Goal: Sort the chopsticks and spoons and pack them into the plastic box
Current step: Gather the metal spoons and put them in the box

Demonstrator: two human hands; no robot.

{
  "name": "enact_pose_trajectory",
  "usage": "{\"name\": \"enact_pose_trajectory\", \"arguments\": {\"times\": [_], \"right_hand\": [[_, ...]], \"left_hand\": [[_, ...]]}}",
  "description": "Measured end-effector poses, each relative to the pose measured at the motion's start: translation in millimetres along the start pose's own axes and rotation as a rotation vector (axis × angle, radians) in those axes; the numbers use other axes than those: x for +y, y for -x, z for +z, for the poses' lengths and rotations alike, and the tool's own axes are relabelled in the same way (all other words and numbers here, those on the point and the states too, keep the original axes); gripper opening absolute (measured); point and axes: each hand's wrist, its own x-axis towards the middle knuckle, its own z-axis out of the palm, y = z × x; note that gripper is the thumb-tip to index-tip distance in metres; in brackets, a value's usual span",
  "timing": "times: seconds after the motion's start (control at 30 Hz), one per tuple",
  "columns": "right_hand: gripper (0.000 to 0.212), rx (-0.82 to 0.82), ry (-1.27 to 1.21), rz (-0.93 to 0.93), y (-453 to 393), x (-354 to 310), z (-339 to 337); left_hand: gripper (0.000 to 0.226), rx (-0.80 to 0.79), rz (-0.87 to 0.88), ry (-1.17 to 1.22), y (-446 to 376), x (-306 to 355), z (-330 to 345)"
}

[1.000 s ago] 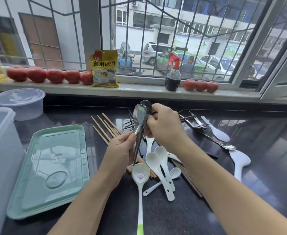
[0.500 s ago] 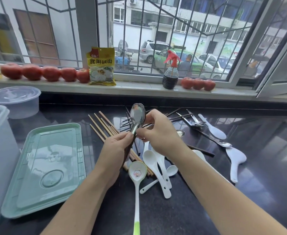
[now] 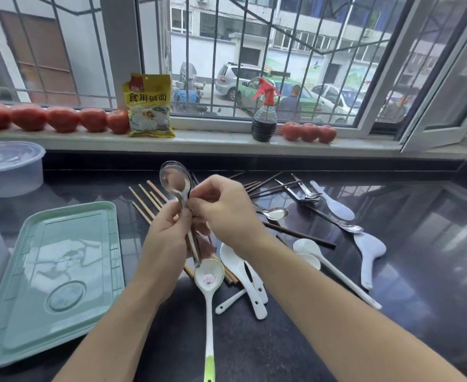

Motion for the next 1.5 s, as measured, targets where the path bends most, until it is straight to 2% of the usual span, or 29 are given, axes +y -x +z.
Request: {"name": "enact_pose_trajectory", "arguments": {"times": [0.07,0.13,0.17,0.23,0.3,0.37,0.53,0.6,0.77,0.93,1.03,1.13,1.2,1.33,1.4,1.5], "right_hand": [[0.003,0.079,0.198,-0.021,-15.2,6.4,-21.7],[0.019,0.287,0.620,0.060,-36.4,30.0,-64.9],[0.028,0.338,0.828,0.162,-42.4,44.1,-89.2],[0.043,0.256,0.993,0.448,-44.1,71.7,-127.3],[0.041,0.080,0.945,0.624,-40.8,91.4,-140.2],[0.032,0.066,0.838,0.591,-40.3,101.5,-140.9],[0.019,0.537,0.593,0.176,-30.1,77.6,-142.6],[0.016,0.586,0.460,0.024,-22.3,57.6,-138.2],[0.002,0.478,0.361,-0.203,-5.9,20.6,-124.3],[0.012,0.114,0.196,-0.224,9.1,-1.9,-97.2],[0.010,0.169,0.254,-0.352,8.2,1.7,-69.4],[0.007,0.279,0.496,-0.471,0.0,16.1,-48.8],[0.008,0.320,0.556,-0.466,-3.1,23.6,-42.1],[0.023,0.341,0.585,-0.396,-6.6,26.0,-34.0],[0.031,0.271,0.519,-0.306,-9.7,22.4,-33.3],[0.016,0.091,0.280,-0.130,-14.1,14.2,-37.0]], "left_hand": [[0.025,0.037,-0.034,0.012,-1.4,0.0,-3.8],[0.025,0.086,-0.074,0.013,-4.5,-1.7,-9.2],[0.025,0.107,-0.096,0.022,-5.6,-2.2,-11.3],[0.025,0.124,-0.135,0.061,-7.7,-1.8,-13.2],[0.025,0.126,-0.153,0.078,-8.4,-1.6,-12.5],[0.026,0.123,-0.148,0.052,-7.8,-2.4,-10.9],[0.026,0.142,-0.069,-0.084,-5.6,-2.6,-11.7],[0.027,0.139,-0.032,-0.138,-6.6,-5.6,-12.3],[0.029,0.139,-0.001,-0.302,-9.2,-14.1,-12.2],[0.026,0.112,-0.096,-0.368,-5.0,-8.7,-6.6],[0.031,0.041,-0.193,-0.430,0.6,-6.6,2.0],[0.048,-0.024,-0.352,-0.199,4.3,-1.7,7.5],[0.051,-0.057,-0.379,-0.129,4.0,0.2,6.0],[0.041,-0.105,-0.314,-0.255,-0.9,-3.1,0.9],[0.032,-0.130,-0.292,-0.212,-2.0,-3.0,-1.0],[0.023,-0.214,-0.311,-0.058,-1.4,3.1,-7.0]]}}
